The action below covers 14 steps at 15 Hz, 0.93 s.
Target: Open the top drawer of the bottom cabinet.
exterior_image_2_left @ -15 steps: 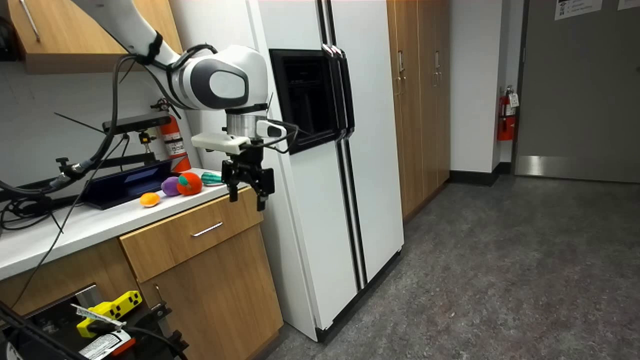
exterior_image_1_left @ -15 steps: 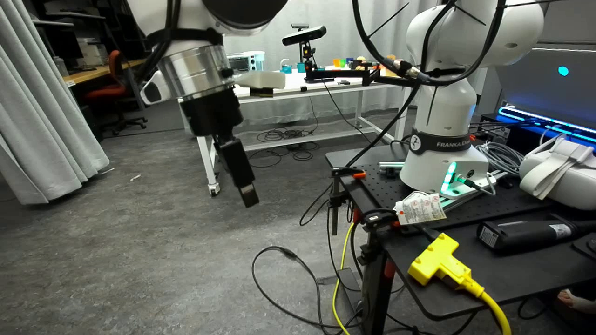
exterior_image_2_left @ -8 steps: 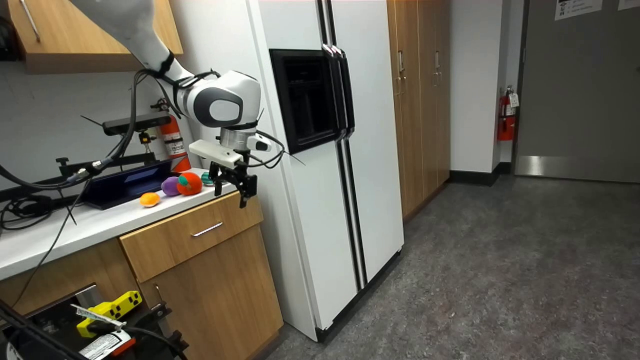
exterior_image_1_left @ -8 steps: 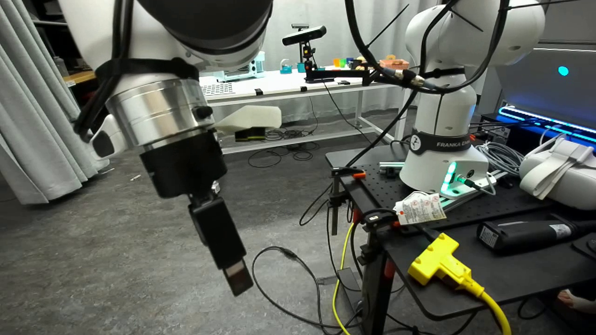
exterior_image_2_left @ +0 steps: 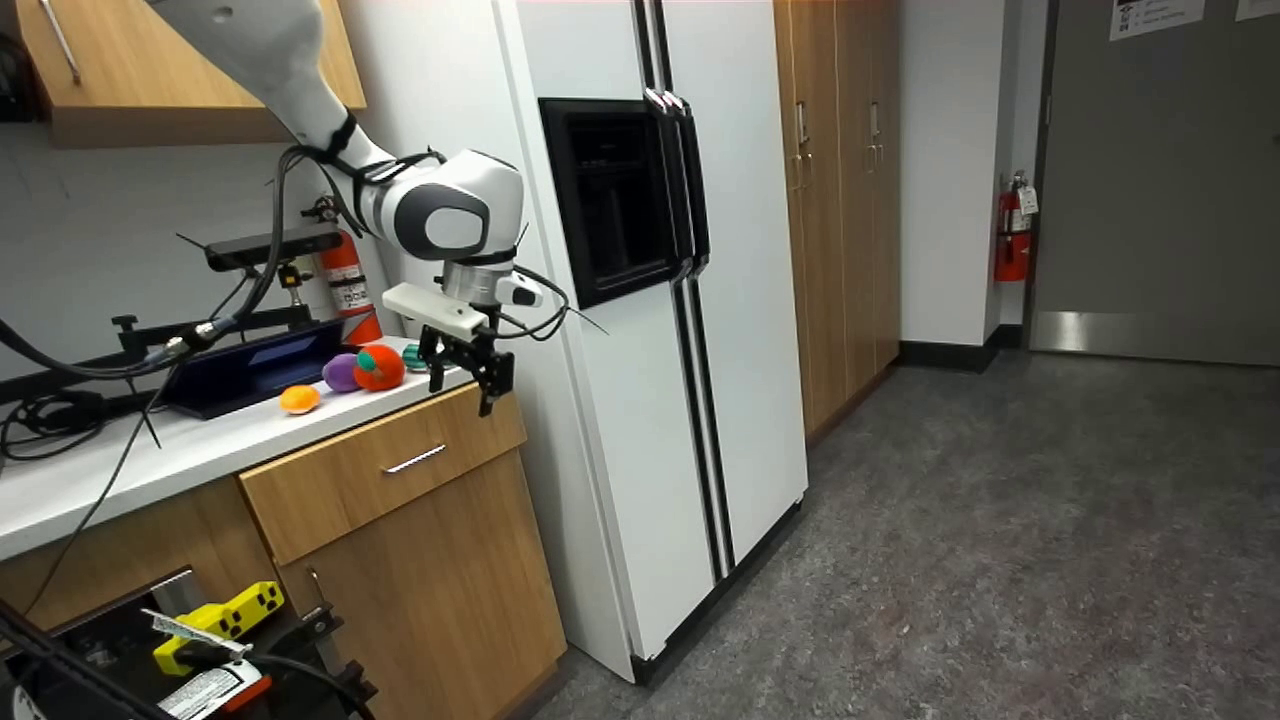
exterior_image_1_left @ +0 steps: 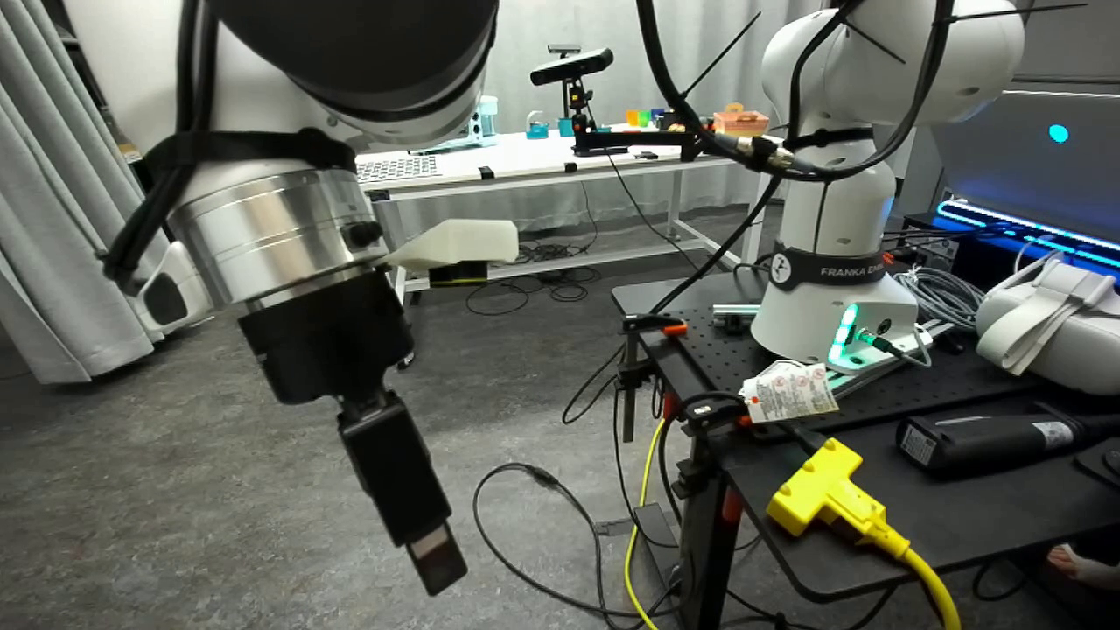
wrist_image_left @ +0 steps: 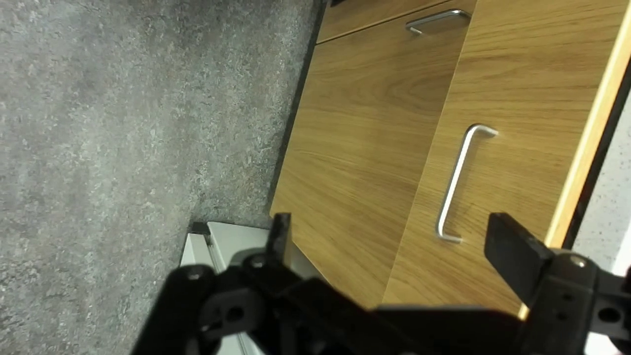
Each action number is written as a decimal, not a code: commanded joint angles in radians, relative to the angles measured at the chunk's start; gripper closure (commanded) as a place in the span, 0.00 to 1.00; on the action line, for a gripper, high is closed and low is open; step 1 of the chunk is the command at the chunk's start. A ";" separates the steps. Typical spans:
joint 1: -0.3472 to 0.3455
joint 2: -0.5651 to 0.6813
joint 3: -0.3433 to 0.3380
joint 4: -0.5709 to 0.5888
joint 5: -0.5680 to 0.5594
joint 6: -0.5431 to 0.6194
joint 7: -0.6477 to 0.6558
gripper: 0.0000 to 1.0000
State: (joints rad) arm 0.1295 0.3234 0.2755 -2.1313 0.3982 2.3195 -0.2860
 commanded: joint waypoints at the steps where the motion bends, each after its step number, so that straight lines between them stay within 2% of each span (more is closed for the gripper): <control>1: 0.007 0.056 -0.009 0.029 -0.039 -0.017 -0.008 0.00; 14: 0.010 0.355 0.098 0.237 -0.014 0.004 -0.090 0.00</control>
State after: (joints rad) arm 0.1353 0.6035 0.3497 -1.9691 0.3746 2.3195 -0.3482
